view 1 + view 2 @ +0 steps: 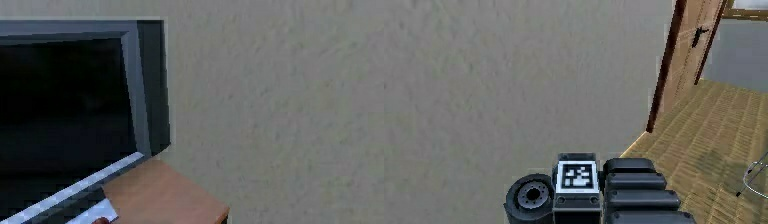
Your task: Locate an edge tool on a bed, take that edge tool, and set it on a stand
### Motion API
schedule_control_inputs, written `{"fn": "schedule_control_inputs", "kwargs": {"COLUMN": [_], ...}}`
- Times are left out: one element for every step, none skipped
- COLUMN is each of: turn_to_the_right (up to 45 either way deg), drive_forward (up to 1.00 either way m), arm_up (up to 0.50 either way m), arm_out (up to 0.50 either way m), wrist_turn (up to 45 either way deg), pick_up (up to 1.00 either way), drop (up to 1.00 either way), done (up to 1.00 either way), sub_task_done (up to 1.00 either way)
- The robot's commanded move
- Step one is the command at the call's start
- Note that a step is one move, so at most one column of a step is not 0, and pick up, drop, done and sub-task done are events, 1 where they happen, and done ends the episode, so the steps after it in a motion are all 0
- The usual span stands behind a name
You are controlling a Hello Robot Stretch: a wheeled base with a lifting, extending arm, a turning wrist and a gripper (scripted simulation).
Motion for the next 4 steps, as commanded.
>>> {"fn": "schedule_control_inputs", "kwargs": {"turn_to_the_right": [-39.0, 45.0, 39.0, -45.0], "drive_forward": [0.00, 0.00, 0.00, 0.00], "arm_up": [0.00, 0.00, 0.00, 0.00], "arm_out": [0.00, 0.00, 0.00, 0.00], "wrist_turn": [0.0, 0.0, 0.0, 0.0], "pick_up": [0.00, 0.00, 0.00, 0.00], "drop": [0.00, 0.00, 0.00, 0.00], "done": [0.00, 0.00, 0.00, 0.00], "sub_task_done": [0.00, 0.00, 0.00, 0.00]}}
